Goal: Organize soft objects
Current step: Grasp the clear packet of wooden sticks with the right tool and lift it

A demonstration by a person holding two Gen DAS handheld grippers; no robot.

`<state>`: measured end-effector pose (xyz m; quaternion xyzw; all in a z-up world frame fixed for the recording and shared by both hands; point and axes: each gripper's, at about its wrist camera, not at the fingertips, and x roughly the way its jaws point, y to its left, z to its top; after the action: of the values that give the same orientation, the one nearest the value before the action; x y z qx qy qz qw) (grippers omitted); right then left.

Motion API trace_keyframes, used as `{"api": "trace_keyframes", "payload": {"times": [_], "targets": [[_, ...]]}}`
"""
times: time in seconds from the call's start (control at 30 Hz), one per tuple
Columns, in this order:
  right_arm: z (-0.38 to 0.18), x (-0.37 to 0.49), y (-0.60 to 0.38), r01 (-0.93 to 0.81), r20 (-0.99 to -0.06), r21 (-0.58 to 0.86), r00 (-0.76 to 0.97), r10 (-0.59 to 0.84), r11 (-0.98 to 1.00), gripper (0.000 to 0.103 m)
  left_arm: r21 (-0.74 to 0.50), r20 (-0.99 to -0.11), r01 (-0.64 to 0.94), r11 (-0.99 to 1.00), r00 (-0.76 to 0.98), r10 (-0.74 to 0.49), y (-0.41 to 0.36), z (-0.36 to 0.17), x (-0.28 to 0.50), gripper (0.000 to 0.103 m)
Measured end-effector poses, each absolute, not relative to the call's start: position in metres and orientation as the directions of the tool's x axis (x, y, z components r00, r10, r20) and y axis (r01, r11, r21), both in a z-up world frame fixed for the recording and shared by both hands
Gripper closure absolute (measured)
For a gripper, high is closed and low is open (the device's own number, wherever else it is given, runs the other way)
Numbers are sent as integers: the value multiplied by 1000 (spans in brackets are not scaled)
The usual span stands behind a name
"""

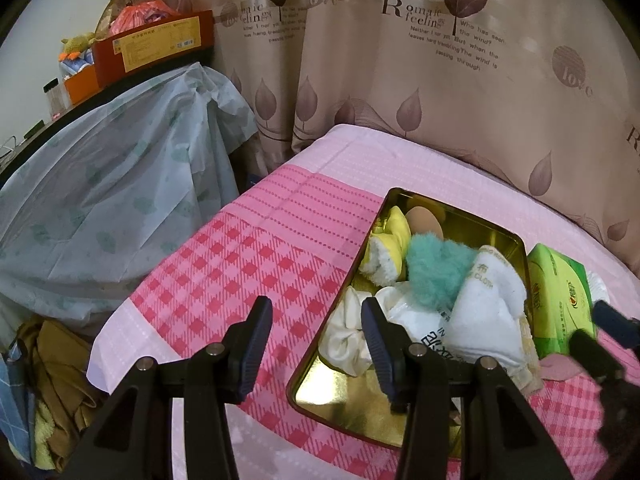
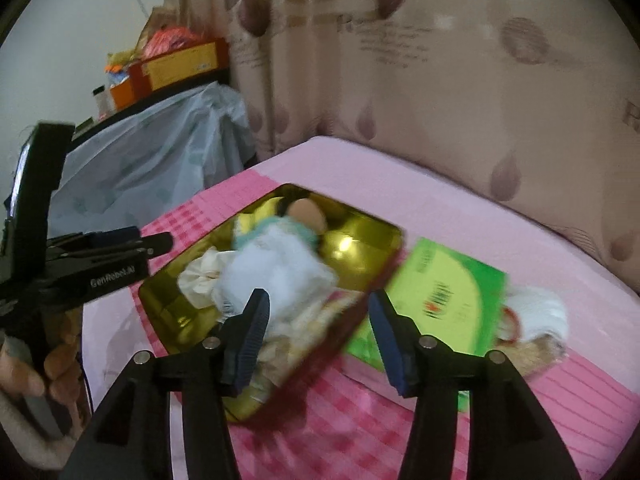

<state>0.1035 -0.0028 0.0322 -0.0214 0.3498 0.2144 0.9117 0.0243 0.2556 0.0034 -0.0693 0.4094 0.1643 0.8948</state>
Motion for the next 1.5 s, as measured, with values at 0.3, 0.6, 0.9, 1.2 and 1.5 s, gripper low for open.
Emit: {"api": "trace_keyframes", "payload": {"times": [0.3,0.6,0.9,1.2,1.5], "targets": [[2,109,-97,-165,-717,91,673,179,982,54,22,-752,-351,936,611,247,254,5,22,56],[-39,130,-145,-27,-780,118,617,110,993,54,22,-752,-349,937,612,246,254,5,23,56],[-53,164,-147,126,-799,157,600,51,980,30,35,-748,-347,937,613,255,256,6,21,56],[-62,174,-164,198,-814,184,579,36,963,30,36,-750,-347,937,611,255,255,5,22,56],[-75,175,-160,133,-817,150,574,47,980,28,47,-752,-339,940,607,256,256,5,21,56]]}}
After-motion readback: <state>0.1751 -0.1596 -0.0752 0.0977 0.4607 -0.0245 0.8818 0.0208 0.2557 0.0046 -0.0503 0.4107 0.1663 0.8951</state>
